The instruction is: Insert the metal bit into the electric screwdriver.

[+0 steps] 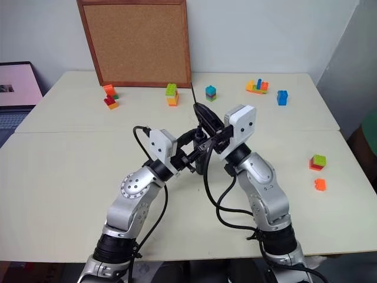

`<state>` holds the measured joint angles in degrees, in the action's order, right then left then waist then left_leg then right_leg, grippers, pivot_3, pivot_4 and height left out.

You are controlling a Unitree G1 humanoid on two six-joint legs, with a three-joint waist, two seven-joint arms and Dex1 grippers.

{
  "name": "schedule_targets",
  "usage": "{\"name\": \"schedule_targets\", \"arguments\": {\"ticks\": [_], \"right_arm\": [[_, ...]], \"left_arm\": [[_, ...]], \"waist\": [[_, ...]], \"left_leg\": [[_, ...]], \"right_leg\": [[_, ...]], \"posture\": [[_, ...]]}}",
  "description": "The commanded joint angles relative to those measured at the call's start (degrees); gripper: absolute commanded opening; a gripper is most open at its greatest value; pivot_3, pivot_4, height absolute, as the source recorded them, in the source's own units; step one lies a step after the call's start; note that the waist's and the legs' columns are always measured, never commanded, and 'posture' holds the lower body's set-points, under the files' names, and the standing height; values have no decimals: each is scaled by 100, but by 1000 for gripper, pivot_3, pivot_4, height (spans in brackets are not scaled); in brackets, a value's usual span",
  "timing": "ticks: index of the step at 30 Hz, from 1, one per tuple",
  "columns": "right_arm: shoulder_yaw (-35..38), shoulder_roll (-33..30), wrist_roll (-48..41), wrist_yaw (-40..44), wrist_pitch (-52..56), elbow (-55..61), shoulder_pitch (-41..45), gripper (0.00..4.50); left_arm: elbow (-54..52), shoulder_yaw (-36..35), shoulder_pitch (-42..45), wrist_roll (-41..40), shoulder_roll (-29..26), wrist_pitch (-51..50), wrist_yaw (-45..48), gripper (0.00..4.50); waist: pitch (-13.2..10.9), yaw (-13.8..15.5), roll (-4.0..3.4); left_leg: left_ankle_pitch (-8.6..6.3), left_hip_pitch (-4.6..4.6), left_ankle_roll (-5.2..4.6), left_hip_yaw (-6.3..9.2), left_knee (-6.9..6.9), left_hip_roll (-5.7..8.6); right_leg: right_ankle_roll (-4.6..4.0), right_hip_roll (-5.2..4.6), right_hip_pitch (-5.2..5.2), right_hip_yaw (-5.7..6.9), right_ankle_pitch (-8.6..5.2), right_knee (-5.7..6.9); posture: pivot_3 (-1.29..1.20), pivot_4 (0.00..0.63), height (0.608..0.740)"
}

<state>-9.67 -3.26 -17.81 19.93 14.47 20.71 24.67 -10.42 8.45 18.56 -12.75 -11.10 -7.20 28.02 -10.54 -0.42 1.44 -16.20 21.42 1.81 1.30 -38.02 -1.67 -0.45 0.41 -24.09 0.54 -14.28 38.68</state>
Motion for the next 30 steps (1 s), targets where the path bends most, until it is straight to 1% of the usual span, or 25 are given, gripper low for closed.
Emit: {"name": "schedule_targets", "arguments": {"ticks": [1, 15, 21, 30], "right_arm": [[-37, 28, -7, 5, -42, 223, -42, 0], [-58, -43, 5, -26, 119, 333, -214, 0], [-56, -153, -51, -94, 632, 429, -291, 0], [109, -300, -378, -293, 1699, 781, -293, 0]], "left_arm": [[-14, -29, -6, 83, -20, -45, -58, 1635], [-41, -19, -16, 84, -41, -42, -36, 1635], [-62, -21, -29, 88, -49, -40, -31, 1635], [-70, -15, -38, 108, -63, -10, 6, 1635]], "waist": [[0, 0, 0], [0, -1, 0], [0, 0, 0], [5, -7, 0]], "left_leg": [[0, 0, 0, 0, 0, 0], [0, 0, 0, 0, 0, 0], [0, -1, 0, 0, 0, 0], [0, -14, 0, -1, 2, 0]], "right_leg": [[0, 0, 0, 0, 0, 0], [0, 0, 0, -1, 0, 0], [0, 0, 2, 0, 0, 0], [1, 0, 9, -2, -1, 0]], "posture": [[0, 150, 740], [0, 150, 740], [0, 150, 740], [0, 150, 740]]}}
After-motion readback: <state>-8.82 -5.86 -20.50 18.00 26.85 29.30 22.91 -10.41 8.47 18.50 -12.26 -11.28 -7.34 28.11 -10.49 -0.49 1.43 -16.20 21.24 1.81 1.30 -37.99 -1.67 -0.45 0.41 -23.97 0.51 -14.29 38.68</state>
